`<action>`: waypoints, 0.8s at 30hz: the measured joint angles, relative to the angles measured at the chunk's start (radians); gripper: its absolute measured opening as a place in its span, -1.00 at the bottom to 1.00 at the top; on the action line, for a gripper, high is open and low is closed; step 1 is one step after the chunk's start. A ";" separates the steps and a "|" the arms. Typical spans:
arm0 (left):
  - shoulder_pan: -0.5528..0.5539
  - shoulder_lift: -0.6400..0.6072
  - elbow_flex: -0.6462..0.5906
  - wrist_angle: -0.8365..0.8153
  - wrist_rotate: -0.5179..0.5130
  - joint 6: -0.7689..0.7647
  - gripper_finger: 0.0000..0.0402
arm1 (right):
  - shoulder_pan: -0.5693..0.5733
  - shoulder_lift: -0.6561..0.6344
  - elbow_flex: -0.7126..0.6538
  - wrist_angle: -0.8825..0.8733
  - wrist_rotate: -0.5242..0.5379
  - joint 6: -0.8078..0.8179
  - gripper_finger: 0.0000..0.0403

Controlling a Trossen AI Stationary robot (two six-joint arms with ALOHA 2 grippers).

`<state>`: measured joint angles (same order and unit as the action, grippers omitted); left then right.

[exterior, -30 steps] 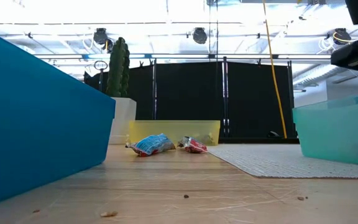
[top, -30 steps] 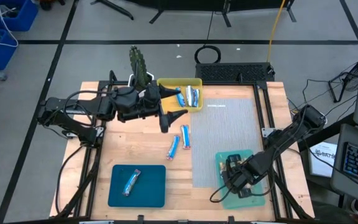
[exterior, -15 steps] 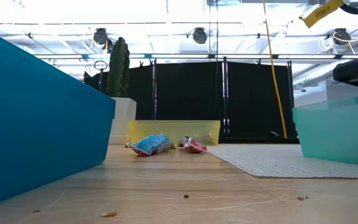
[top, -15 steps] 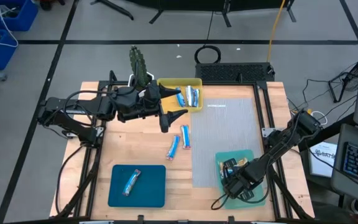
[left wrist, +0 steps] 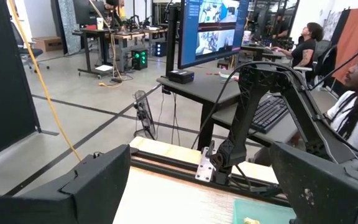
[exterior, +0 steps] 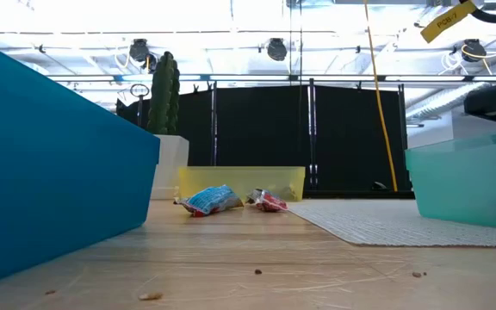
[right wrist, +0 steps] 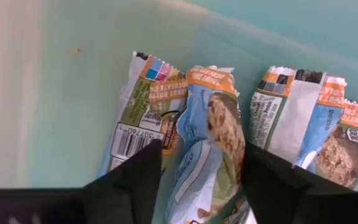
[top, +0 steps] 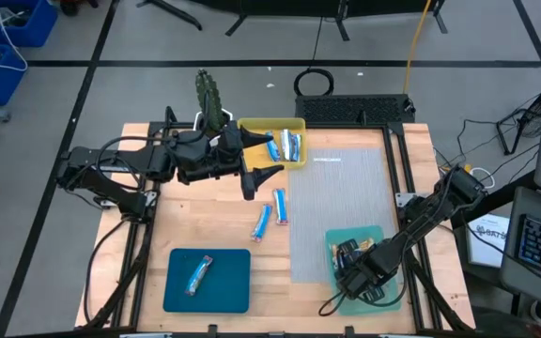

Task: Pick and place Granola Bars by type
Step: Put the yellow granola bar into the green bin, then put the red granola bar into the blue bin

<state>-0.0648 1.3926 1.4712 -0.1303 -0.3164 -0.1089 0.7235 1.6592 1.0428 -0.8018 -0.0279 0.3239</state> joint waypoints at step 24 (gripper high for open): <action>0.005 0.000 0.000 -0.001 0.001 0.000 0.93 | -0.082 -0.409 0.051 0.119 -0.158 0.147 0.20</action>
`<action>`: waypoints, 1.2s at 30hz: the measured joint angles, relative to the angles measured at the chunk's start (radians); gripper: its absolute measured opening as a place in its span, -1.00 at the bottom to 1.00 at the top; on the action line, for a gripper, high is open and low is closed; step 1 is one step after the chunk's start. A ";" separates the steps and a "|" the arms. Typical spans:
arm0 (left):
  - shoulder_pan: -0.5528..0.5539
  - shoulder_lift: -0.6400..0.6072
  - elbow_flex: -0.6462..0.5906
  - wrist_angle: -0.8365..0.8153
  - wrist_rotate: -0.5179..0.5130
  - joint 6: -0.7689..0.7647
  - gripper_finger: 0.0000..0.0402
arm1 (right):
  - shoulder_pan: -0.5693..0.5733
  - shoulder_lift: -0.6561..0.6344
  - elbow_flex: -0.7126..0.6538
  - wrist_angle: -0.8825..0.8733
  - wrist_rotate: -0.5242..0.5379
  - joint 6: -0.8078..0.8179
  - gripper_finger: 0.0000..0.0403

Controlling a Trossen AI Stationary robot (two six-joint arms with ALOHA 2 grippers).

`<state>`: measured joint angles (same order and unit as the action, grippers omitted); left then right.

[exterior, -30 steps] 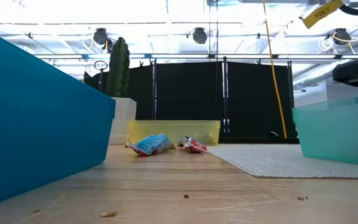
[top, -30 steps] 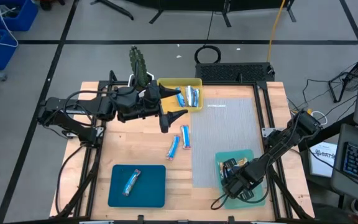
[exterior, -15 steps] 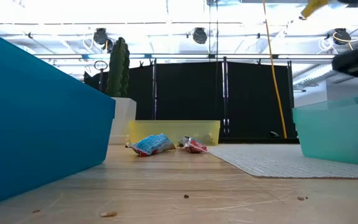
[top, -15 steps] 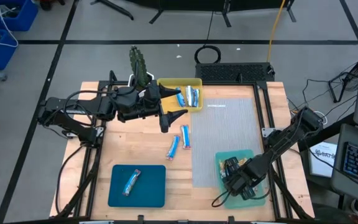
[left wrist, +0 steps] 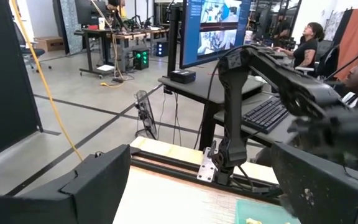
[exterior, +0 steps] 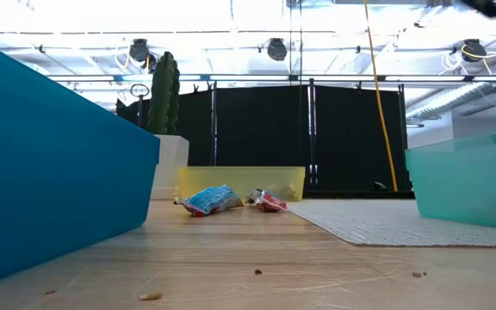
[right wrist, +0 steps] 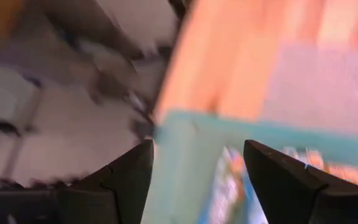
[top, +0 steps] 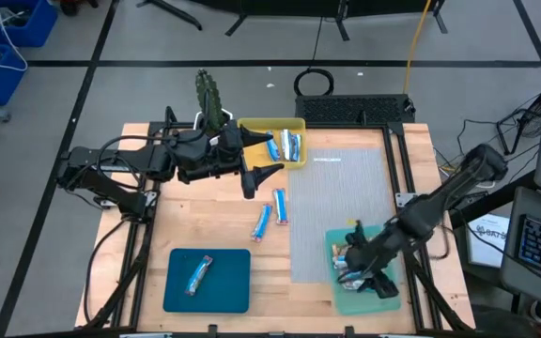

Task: Pick and place Granola Bars by type
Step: Put the red granola bar into the blue bin

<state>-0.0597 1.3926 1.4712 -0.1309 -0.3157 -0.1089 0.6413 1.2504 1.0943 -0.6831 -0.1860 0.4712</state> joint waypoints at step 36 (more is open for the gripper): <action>0.016 0.000 0.000 0.004 0.000 -0.035 0.93 | -0.025 -0.728 -0.552 0.483 0.800 -0.114 0.13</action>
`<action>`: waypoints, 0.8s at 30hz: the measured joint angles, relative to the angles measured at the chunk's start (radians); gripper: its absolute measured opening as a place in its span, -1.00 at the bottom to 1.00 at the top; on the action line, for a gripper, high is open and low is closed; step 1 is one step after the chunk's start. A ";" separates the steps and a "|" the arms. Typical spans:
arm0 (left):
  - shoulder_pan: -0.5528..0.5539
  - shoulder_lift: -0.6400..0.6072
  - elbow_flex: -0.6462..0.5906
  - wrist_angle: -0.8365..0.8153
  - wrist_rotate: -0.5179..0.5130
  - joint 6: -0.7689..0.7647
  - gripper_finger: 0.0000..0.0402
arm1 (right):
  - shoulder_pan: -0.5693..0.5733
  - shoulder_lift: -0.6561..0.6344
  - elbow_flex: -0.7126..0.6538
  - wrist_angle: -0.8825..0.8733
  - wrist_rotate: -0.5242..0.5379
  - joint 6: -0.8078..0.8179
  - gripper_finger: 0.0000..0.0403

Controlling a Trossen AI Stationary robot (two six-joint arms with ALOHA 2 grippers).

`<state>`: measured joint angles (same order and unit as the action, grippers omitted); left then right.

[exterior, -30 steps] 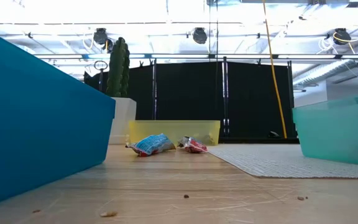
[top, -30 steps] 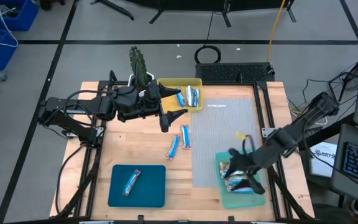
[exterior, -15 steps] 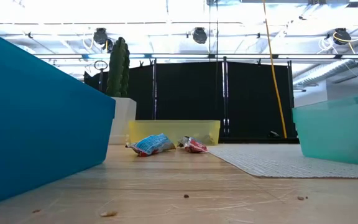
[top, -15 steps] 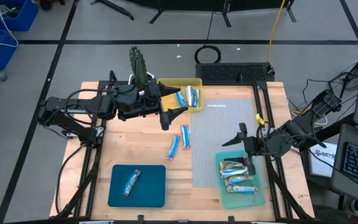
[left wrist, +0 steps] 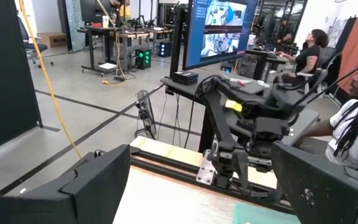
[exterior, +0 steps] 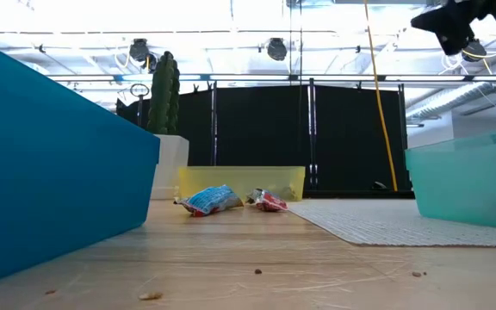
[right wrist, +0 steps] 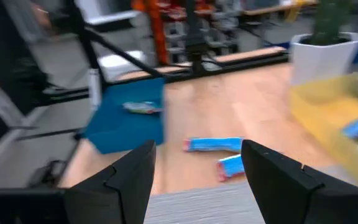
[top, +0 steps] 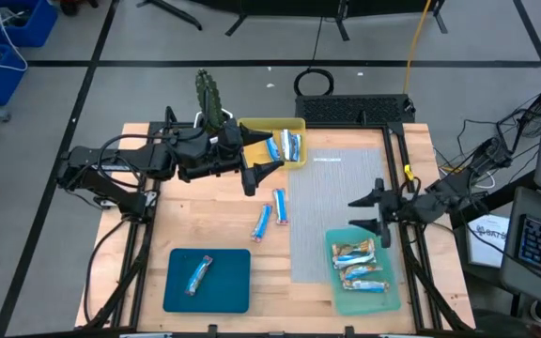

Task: Pick and place Granola Bars by type
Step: Put the red granola bar into the blue bin

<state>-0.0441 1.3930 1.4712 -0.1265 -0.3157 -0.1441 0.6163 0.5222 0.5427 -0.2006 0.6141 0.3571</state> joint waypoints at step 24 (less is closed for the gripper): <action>0.000 0.000 0.000 0.013 0.000 -0.017 0.93 | 0.000 -0.420 -0.307 0.078 -0.246 -0.082 0.13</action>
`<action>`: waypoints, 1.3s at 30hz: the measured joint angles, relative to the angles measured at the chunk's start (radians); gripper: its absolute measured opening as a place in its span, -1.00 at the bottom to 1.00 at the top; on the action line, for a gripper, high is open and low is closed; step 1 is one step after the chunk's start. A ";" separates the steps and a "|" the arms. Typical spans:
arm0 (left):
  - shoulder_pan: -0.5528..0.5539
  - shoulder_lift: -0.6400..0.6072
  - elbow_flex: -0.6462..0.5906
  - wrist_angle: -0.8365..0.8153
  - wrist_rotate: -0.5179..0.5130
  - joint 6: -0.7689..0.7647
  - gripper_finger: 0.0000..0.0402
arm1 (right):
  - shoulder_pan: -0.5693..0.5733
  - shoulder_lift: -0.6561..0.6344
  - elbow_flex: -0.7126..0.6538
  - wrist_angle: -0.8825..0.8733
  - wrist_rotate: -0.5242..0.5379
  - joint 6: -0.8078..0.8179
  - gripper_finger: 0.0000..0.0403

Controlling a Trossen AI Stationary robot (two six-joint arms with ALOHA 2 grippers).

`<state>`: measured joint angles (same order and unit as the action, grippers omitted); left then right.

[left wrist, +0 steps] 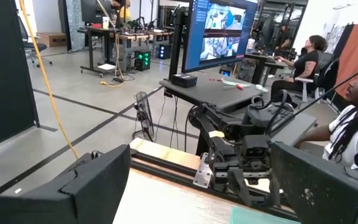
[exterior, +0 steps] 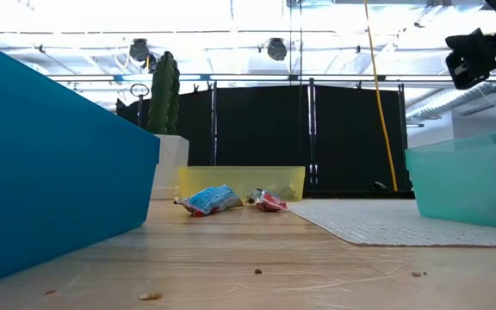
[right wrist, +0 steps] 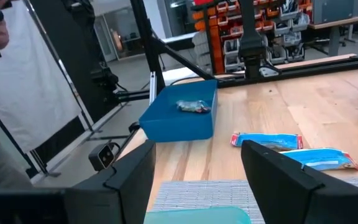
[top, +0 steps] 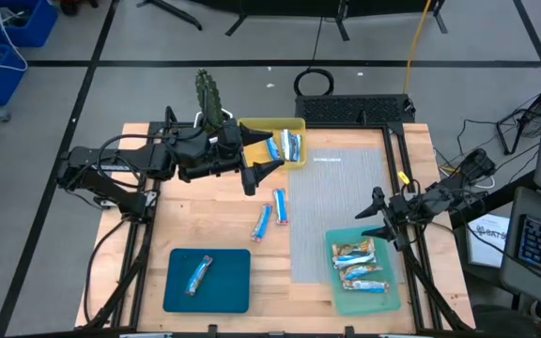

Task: Pick and place Granola Bars by type
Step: Put the red granola bar into the blue bin

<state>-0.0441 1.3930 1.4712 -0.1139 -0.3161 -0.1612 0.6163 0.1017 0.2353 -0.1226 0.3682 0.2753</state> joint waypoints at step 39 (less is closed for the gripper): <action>0.000 0.000 0.000 0.020 0.000 -0.028 0.93 | 0.000 -0.100 -0.181 0.148 -0.014 -0.031 0.15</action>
<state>-0.0441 1.3930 1.4712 -0.0943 -0.3164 -0.1890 0.6167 0.0013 0.0540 0.0253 0.3542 0.2441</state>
